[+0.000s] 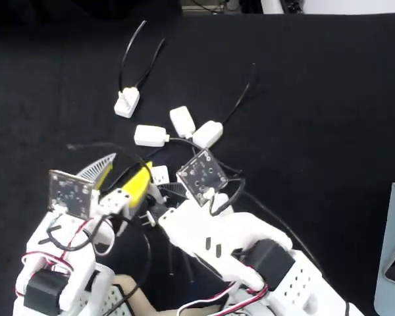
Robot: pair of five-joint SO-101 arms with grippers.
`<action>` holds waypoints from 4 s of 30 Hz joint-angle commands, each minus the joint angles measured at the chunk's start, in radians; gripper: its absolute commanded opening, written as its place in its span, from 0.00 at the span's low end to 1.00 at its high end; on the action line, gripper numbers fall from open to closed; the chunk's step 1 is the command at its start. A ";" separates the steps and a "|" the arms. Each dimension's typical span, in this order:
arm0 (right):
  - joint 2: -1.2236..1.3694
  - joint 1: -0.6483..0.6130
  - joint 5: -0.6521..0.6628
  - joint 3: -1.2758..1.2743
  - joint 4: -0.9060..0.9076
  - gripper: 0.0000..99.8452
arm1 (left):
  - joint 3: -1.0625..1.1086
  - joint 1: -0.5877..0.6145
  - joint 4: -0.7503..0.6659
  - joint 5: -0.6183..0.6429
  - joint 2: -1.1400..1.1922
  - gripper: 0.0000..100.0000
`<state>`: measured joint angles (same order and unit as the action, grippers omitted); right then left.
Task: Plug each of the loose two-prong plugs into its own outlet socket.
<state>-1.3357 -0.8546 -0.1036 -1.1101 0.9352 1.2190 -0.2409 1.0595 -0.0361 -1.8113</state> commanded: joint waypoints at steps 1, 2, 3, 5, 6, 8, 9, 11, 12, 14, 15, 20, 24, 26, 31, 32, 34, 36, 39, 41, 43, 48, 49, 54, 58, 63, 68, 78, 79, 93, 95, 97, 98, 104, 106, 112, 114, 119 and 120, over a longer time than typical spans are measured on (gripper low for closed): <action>-0.004 -0.011 0.002 0.013 -0.021 0.01 | -0.008 -0.047 0.021 -0.043 -0.008 0.24; -0.004 -0.011 0.002 0.015 -0.021 0.01 | -0.010 -0.048 0.026 -0.049 -0.008 0.24; -0.004 -0.011 0.002 0.015 -0.021 0.01 | -0.010 -0.048 0.028 -0.055 -0.008 0.24; -0.004 -0.011 0.002 0.012 -0.021 0.01 | -0.012 -0.048 0.031 -0.069 -0.008 0.24; -0.004 -0.011 0.002 0.012 -0.021 0.01 | -0.012 -0.048 0.032 -0.074 -0.008 0.24; -0.004 -0.011 0.002 0.012 -0.021 0.01 | -0.010 -0.048 0.032 -0.083 -0.008 0.24; -0.004 -0.011 0.002 0.010 -0.023 0.01 | -0.010 -0.048 0.032 -0.084 -0.008 0.24; -0.004 -0.011 0.002 0.008 -0.031 0.01 | -0.012 -0.050 0.032 -0.084 -0.008 0.24; -0.002 -0.008 0.002 0.007 -0.038 0.01 | -0.012 -0.050 0.032 -0.084 -0.008 0.24; -0.002 -0.008 0.002 0.004 -0.044 0.01 | -0.012 -0.056 0.032 -0.084 -0.008 0.24; -0.002 -0.008 0.002 0.002 -0.044 0.01 | -0.012 -0.071 0.032 -0.091 -0.008 0.24; -0.002 -0.008 0.000 -0.027 -0.078 0.01 | -0.012 -0.134 0.044 -0.127 -0.008 0.24; -0.002 -0.006 0.000 -0.030 -0.075 0.01 | -0.012 -0.071 0.044 -0.127 -0.008 0.24; -0.002 -0.006 0.000 -0.030 -0.075 0.01 | -0.013 -0.004 0.026 -0.126 -0.008 0.24; -0.002 0.041 -0.034 -0.030 -0.071 0.01 | -0.002 0.185 -0.011 -0.107 -0.006 0.24; -0.002 0.066 -0.035 -0.030 -0.071 0.01 | -0.001 0.219 -0.018 -0.100 -0.006 0.24; -0.001 0.118 -0.035 -0.030 -0.071 0.01 | 0.002 0.271 -0.026 -0.101 0.003 0.24; -0.001 0.149 -0.035 -0.030 -0.071 0.01 | -0.001 0.303 -0.029 -0.104 0.048 0.24; -0.001 0.175 -0.038 -0.036 -0.071 0.01 | -0.013 0.326 -0.084 -0.106 0.187 0.24; -0.001 0.187 -0.035 -0.050 -0.075 0.01 | -0.045 0.338 -0.118 -0.132 0.318 0.24; -0.001 0.213 -0.035 -0.059 -0.078 0.01 | -0.111 0.340 -0.120 -0.167 0.460 0.24; -0.001 0.299 -0.034 -0.059 -0.078 0.01 | -0.329 0.337 -0.121 -0.287 0.813 0.24; -0.001 0.311 -0.034 -0.059 -0.078 0.01 | -0.377 0.335 -0.124 -0.308 0.885 0.24; -0.001 0.333 -0.034 -0.062 -0.078 0.01 | -0.641 0.335 -0.118 -0.416 1.250 0.30; -0.001 0.333 -0.034 -0.062 -0.078 0.01 | -0.860 0.334 -0.118 -0.562 1.524 0.30; -0.001 0.333 -0.034 -0.074 -0.078 0.01 | -1.106 0.312 -0.117 -0.707 1.801 0.30; -0.001 0.333 -0.034 -0.077 -0.078 0.01 | -1.268 0.228 -0.032 -0.795 1.969 0.30; -0.001 0.333 -0.034 -0.079 -0.077 0.01 | -1.434 0.142 0.032 -0.870 2.177 0.30; -0.001 0.333 -0.034 -0.079 -0.077 0.01 | -1.443 0.139 0.032 -0.870 2.196 0.30; -0.001 0.333 -0.037 -0.079 -0.077 0.01 | -1.492 0.137 0.023 -0.898 2.325 0.30; -0.001 0.333 -0.038 -0.079 -0.077 0.01 | -1.512 0.131 0.023 -0.898 2.344 0.27; -0.001 0.333 -0.040 -0.079 -0.075 0.01 | -1.529 0.127 0.023 -0.899 2.366 0.25; -0.001 0.333 -0.040 -0.079 -0.075 0.01 | -1.537 0.122 0.023 -0.899 2.380 0.24; -0.002 0.333 -0.040 -0.079 -0.072 0.01 | -1.552 0.116 0.031 -0.899 2.417 0.24; -0.002 0.333 -0.040 -0.079 -0.072 0.01 | -1.552 0.116 0.032 -0.898 2.415 0.23; -0.002 0.333 -0.040 -0.079 -0.072 0.01 | -1.531 0.116 0.072 -0.902 2.338 0.12; -0.002 0.333 -0.040 -0.079 -0.072 0.01 | -1.532 0.114 0.126 -0.904 2.309 0.10; -0.002 0.333 -0.040 -0.079 -0.072 0.01 | -1.532 0.114 0.238 -0.904 2.260 0.08; -0.002 0.333 -0.040 -0.079 -0.072 0.01 | -1.532 0.114 0.262 -0.905 2.254 0.07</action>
<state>-1.3357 -0.5340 -0.1343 -1.1945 0.8800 -0.2908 -0.1151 1.2528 -0.9260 0.5194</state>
